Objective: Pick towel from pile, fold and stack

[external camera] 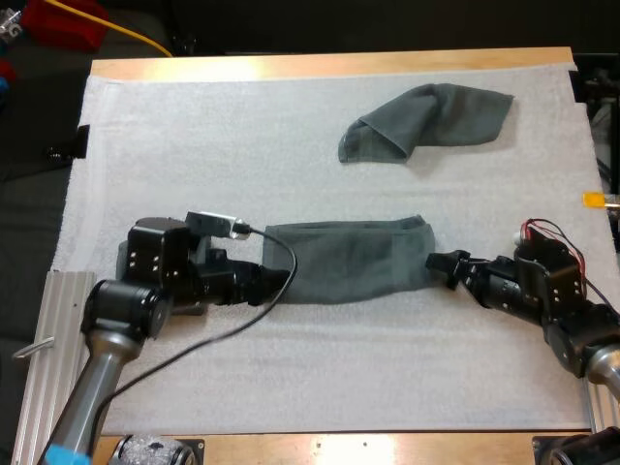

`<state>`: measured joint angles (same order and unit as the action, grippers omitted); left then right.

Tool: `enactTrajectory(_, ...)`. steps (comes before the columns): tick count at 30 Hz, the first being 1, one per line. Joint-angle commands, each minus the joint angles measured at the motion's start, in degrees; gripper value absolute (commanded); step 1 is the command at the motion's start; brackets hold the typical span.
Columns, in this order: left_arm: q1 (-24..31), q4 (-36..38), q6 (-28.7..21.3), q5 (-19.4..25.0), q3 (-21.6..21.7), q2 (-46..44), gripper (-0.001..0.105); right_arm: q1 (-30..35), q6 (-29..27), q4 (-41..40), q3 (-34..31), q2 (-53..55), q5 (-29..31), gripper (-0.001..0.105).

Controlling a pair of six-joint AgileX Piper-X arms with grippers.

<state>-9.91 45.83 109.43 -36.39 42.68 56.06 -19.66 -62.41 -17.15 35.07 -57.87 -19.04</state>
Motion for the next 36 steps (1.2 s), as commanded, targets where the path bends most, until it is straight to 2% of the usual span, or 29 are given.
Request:
enactTrajectory(1,0.14,2.05,-0.53,-0.31,0.33,-1.55,0.069,0.19,-1.43,-1.96,0.31,1.11,-0.71,0.079)
enactTrajectory(8,0.14,7.48,-1.58,-0.67,0.33,-7.37,0.069,0.19,-3.64,-7.10,0.31,4.57,-1.44,0.079)
enactTrajectory(20,0.14,10.04,-1.73,-0.80,0.33,-9.42,0.069,1.50,-3.80,-7.61,0.31,4.83,-0.55,0.079)
enactTrajectory(26,0.14,10.06,-1.73,-2.09,0.33,-9.42,0.069,9.00,-5.41,-9.83,1.96,4.69,-3.61,0.079)
enactTrajectory(30,0.14,10.06,-1.73,-2.09,0.33,-9.42,0.069,14.42,-9.80,-11.86,4.01,4.66,-7.46,0.079)
enactTrajectory(36,0.14,10.06,-1.73,-2.09,0.33,-9.42,0.069,20.65,-12.40,-11.97,4.93,1.21,-14.84,0.079)
